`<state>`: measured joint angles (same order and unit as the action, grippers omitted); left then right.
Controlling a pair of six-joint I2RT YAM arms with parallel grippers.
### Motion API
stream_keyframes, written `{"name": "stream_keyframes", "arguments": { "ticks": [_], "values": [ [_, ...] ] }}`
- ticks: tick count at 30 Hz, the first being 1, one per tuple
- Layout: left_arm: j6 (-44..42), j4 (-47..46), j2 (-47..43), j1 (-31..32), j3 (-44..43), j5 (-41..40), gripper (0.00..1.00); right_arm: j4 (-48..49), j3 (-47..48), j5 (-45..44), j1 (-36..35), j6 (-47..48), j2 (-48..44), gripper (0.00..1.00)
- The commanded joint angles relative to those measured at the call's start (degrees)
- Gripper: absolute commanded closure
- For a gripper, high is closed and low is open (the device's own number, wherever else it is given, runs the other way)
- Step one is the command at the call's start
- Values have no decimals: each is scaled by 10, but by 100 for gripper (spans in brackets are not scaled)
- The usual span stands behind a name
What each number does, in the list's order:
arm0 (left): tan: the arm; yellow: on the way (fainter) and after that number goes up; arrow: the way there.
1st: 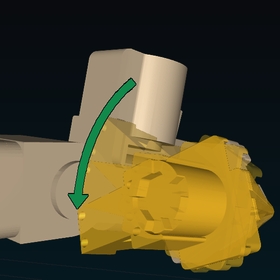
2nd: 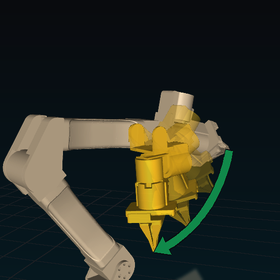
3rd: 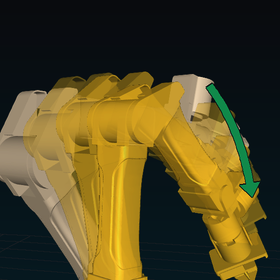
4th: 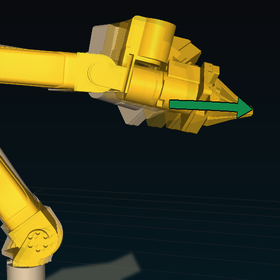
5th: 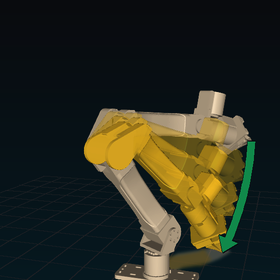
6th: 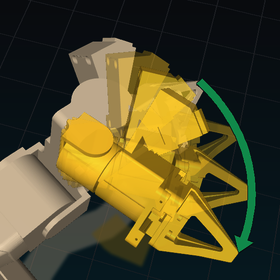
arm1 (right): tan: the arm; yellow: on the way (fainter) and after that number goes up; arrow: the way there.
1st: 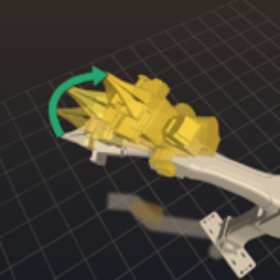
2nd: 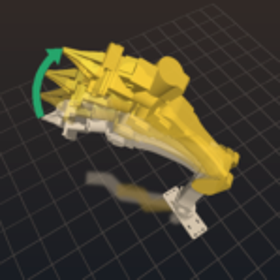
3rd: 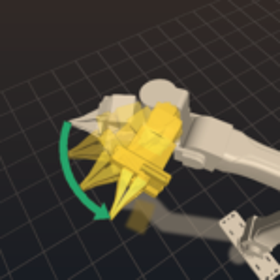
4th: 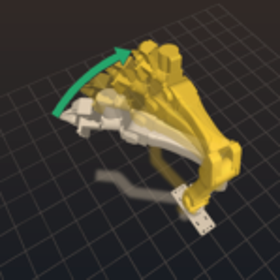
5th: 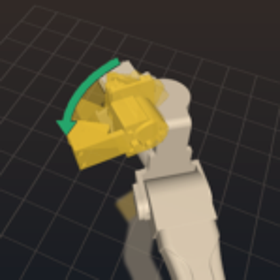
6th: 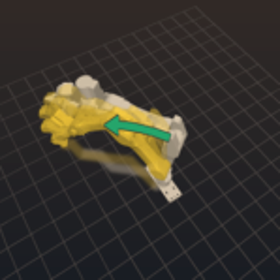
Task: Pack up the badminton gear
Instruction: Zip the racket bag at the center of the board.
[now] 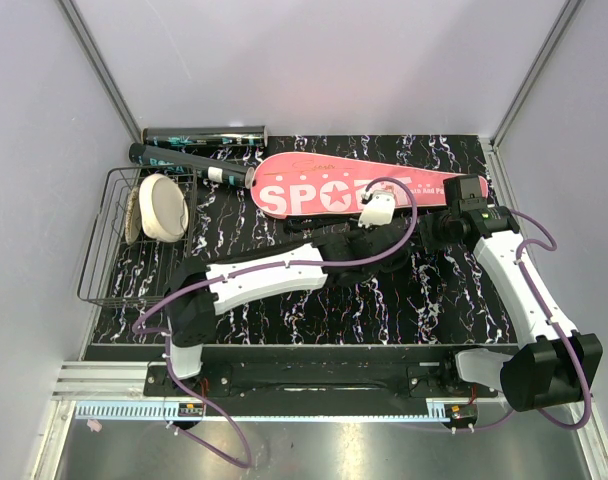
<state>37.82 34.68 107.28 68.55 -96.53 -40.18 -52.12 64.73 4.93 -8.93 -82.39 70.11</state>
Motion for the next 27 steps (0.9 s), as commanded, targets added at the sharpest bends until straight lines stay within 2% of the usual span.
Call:
{"name": "stream_keyframes", "arguments": {
  "ticks": [1,8,19,22,27],
  "values": [
    [-27,7,9,4,-37,-72,63,-26,-7,58,2,-22,-1,100],
    [-44,6,22,12,-55,-103,69,-26,-9,57,1,-21,-2,100],
    [-71,-27,35,21,-70,-104,70,-26,-7,61,2,-17,-5,100],
    [-78,-28,41,21,-74,-111,74,-26,-7,63,2,-17,-6,100],
    [-86,-28,48,21,-75,-139,87,-26,-10,68,2,-19,-9,100]
  ]
}}
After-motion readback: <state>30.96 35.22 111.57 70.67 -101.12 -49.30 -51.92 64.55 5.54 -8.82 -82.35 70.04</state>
